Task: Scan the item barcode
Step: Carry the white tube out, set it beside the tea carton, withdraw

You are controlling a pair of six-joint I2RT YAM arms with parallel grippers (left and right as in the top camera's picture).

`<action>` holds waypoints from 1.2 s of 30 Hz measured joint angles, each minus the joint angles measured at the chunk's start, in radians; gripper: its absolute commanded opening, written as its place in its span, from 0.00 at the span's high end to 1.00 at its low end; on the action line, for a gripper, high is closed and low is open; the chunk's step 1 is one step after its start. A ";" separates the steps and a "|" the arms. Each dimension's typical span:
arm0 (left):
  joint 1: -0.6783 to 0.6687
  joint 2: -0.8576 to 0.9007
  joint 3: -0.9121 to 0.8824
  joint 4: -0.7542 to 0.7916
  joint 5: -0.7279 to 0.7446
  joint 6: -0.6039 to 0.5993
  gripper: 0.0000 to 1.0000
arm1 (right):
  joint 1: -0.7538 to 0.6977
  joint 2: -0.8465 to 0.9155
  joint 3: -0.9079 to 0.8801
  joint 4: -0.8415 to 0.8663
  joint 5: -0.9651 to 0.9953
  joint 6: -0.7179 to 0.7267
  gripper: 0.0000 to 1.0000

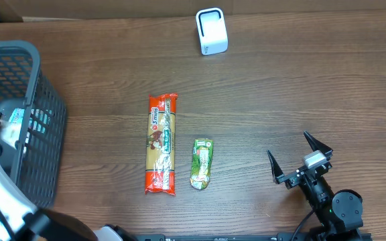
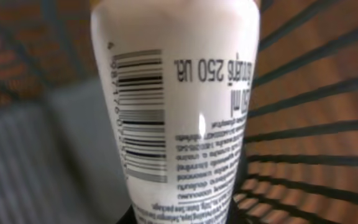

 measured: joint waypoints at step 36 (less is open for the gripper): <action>-1.233 -0.035 -0.045 -0.071 0.053 0.011 0.96 | 0.000 0.000 0.000 0.000 0.000 0.000 0.00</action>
